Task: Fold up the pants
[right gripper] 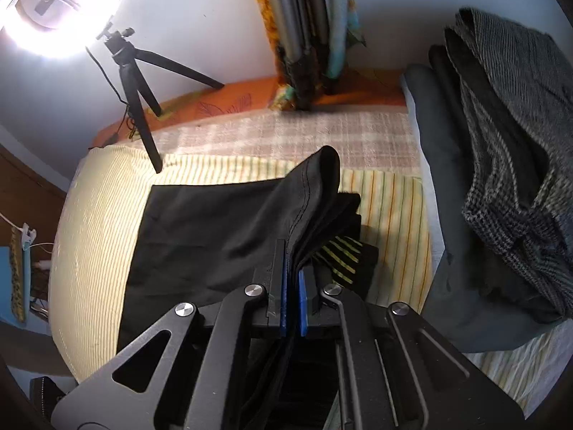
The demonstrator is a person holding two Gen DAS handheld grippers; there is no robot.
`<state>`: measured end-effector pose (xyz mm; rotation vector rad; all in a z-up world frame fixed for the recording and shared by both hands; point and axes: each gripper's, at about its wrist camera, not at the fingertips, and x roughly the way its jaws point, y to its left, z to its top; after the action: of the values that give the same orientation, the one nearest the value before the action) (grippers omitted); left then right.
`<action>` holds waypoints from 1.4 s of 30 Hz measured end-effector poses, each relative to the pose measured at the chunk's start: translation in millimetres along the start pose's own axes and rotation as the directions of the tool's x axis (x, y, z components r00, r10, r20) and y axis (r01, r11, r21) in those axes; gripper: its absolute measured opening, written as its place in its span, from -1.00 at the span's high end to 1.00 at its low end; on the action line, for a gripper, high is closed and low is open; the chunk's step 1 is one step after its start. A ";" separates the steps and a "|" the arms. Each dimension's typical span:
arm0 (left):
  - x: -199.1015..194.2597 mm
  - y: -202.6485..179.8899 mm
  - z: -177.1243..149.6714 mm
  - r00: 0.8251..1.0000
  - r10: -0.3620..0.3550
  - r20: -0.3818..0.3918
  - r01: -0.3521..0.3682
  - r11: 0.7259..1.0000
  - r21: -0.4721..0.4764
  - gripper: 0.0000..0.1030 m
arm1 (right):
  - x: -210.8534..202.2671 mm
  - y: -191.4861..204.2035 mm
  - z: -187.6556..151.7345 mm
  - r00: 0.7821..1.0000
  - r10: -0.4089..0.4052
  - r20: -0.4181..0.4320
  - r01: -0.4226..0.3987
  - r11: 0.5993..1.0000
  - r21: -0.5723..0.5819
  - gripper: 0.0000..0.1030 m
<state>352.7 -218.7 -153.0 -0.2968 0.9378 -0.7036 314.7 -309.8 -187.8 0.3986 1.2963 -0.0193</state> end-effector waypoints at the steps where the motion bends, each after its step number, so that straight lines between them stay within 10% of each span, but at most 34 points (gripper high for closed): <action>1: 2.9 0.7 1.7 1.000 0.000 -0.011 0.000 1.000 0.006 0.89 | 1.1 -2.2 -0.8 1.000 0.001 -0.001 -0.001 1.000 0.002 0.90; 10: -22.0 6.8 -9.0 0.996 0.065 -0.067 -0.057 0.993 0.108 0.72 | 12.5 -14.1 -7.8 1.000 -0.011 -0.017 0.011 1.000 -0.009 0.90; 19: -52.9 73.1 15.9 0.985 0.171 -0.017 -0.171 0.985 0.013 0.72 | 8.8 -13.7 -16.7 0.994 -0.111 -0.008 0.110 0.993 -0.049 0.89; 22: -55.3 87.8 10.5 0.976 0.213 -0.050 -0.213 0.977 0.007 0.72 | -18.4 -1.4 -27.7 0.983 -0.170 0.062 0.175 0.980 -0.091 0.49; 42: -54.6 119.3 -1.1 0.958 0.268 -0.106 -0.273 0.961 -0.035 0.72 | -33.0 5.3 -139.9 0.999 -0.042 0.030 0.044 0.997 -0.068 0.28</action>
<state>380.6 -93.7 -181.2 -0.1726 1.0689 -0.4468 176.4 -270.0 -185.2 0.3107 1.2740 -0.0167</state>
